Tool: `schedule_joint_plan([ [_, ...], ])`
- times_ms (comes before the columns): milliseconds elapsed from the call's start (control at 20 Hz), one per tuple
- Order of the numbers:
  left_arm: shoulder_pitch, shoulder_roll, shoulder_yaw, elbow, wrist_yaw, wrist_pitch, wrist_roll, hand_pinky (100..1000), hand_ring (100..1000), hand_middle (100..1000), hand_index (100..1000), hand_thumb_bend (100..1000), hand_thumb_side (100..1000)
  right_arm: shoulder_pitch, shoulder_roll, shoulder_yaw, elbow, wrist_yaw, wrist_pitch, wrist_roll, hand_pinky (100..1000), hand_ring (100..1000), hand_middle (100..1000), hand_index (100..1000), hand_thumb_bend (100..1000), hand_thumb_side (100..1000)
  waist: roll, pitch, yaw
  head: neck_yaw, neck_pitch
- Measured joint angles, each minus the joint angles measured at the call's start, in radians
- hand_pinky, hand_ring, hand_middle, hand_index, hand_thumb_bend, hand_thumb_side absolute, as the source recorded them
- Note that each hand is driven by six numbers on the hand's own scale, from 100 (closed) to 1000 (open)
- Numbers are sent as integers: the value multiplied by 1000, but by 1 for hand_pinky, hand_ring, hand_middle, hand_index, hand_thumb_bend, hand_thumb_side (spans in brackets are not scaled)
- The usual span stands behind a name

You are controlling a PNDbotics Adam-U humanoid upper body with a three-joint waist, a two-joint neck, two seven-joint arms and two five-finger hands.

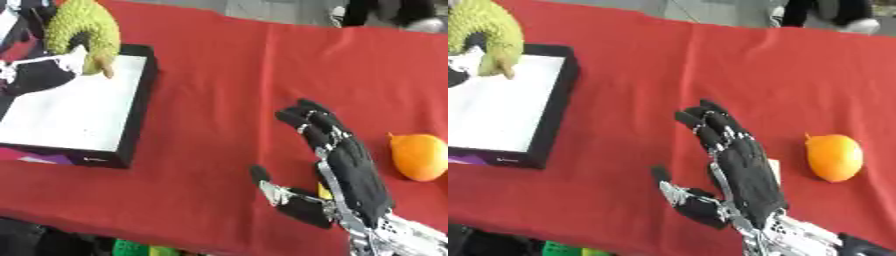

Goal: Pick up the objects with one hand, pass them to the other hand, and then place them into the box on the other side of the table.

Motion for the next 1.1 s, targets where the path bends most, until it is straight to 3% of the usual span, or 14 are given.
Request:
schedule_joint_plan([
  [400, -10, -19, 1, 121, -91, 7, -63, 500, 490, 490, 572, 100, 219, 11, -1, 0, 0, 4, -1, -1, 532, 895, 764, 832, 423, 319, -6, 0, -6, 19, -7],
  [750, -41, -60, -6, 239, -195, -1, -149, 657, 592, 594, 718, 100, 254, 18, -1, 1, 0, 8, -1, -1, 531, 895, 765, 830, 424, 319, -8, 0, -11, 22, -9],
  [950, -50, -75, -9, 289, -250, 10, -219, 749, 707, 719, 845, 185, 283, 18, -1, 1, 0, 8, -2, -2, 531, 895, 764, 829, 427, 316, -8, 0, -11, 22, -9],
  [1100, -52, -80, -8, 310, -291, 23, -272, 777, 738, 752, 875, 237, 293, 19, -1, 1, 0, 8, -3, -3, 530, 893, 764, 829, 428, 315, -8, 0, -11, 22, -9],
])
